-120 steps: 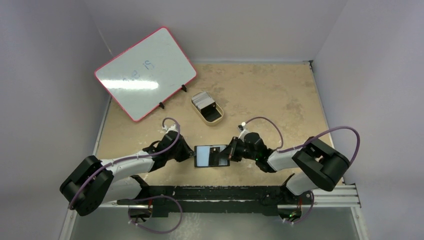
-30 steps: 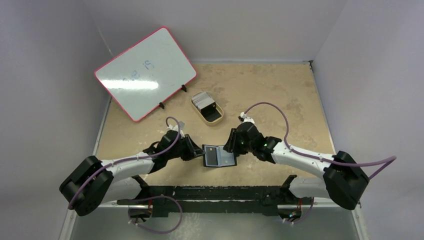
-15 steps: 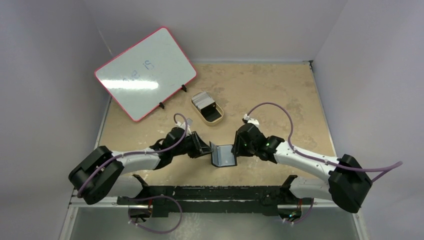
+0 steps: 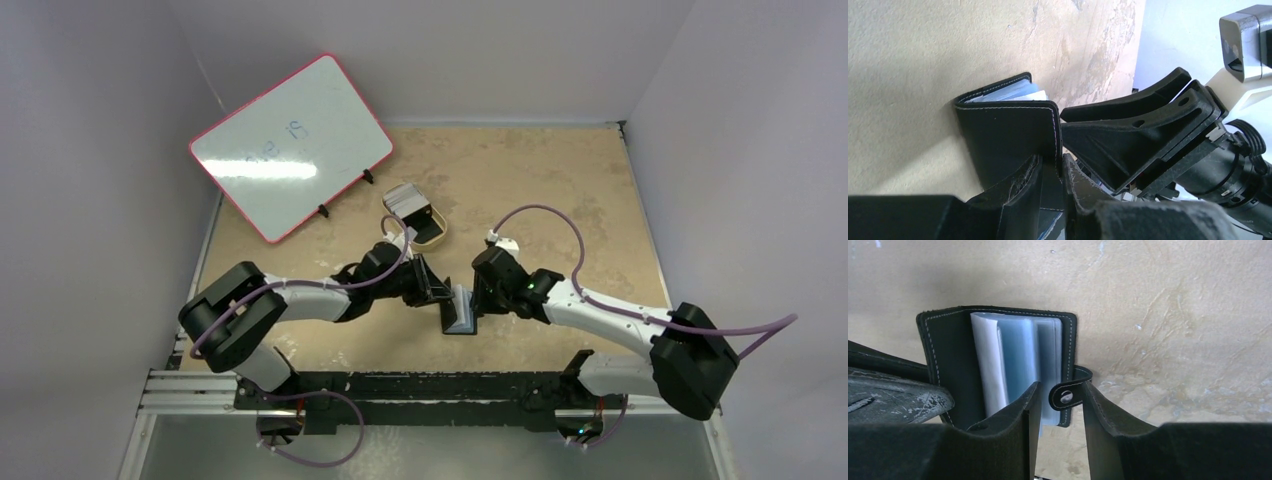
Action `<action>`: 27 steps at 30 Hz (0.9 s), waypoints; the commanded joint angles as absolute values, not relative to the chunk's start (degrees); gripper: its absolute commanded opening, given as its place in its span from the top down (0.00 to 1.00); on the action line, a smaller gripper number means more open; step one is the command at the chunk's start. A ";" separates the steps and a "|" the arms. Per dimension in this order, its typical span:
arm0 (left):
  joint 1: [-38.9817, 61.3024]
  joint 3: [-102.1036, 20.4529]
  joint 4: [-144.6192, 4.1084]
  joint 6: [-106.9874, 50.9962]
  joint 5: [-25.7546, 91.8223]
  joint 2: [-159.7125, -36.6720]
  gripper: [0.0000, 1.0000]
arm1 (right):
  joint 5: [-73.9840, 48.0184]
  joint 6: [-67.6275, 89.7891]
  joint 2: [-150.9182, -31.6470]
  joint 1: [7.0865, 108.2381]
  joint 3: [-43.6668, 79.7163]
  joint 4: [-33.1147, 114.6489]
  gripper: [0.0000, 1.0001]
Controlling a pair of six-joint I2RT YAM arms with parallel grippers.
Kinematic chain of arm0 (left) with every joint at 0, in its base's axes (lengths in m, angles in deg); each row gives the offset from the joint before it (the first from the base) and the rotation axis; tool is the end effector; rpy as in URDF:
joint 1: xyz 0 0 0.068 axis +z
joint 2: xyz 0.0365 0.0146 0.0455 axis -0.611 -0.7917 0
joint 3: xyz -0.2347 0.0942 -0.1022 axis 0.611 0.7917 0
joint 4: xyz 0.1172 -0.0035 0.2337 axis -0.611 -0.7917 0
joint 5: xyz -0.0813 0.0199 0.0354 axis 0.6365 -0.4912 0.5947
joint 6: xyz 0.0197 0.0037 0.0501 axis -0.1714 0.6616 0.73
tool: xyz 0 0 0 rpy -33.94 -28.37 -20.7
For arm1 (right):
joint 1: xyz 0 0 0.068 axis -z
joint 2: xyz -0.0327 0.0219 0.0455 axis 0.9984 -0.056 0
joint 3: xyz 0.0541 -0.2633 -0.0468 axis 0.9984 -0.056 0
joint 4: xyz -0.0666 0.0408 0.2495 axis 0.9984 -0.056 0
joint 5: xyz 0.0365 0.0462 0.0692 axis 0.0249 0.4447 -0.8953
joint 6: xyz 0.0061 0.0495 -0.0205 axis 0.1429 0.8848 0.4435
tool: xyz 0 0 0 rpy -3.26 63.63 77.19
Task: Put the credit cards into the card holder
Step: Close the card holder at the center of the board.
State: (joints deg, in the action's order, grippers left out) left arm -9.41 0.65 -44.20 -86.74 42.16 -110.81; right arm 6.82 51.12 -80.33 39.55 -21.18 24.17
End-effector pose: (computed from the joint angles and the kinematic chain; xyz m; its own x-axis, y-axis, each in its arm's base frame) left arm 0.1883 -0.2181 0.1508 -0.9370 -0.3120 -0.1569 -0.0174 0.4907 -0.8712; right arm 0.1657 0.1681 0.1914 -0.8181 0.1658 -0.5506 -0.0448 0.9362 0.3485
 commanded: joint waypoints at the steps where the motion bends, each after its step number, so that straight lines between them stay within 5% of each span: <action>1: -10.29 -2.96 -42.20 -84.59 42.15 -112.95 0.79 | 10.23 51.75 -79.47 39.59 -18.46 20.81 0.63; 27: -13.22 -12.84 -62.56 -72.17 33.09 -115.45 0.70 | 10.74 52.32 -74.93 40.04 -21.35 22.39 0.87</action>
State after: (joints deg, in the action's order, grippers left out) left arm -12.88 -10.87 -60.26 -75.22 34.68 -114.84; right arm 8.72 51.60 -76.53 39.72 -21.23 21.96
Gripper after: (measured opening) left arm 0.295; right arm 0.159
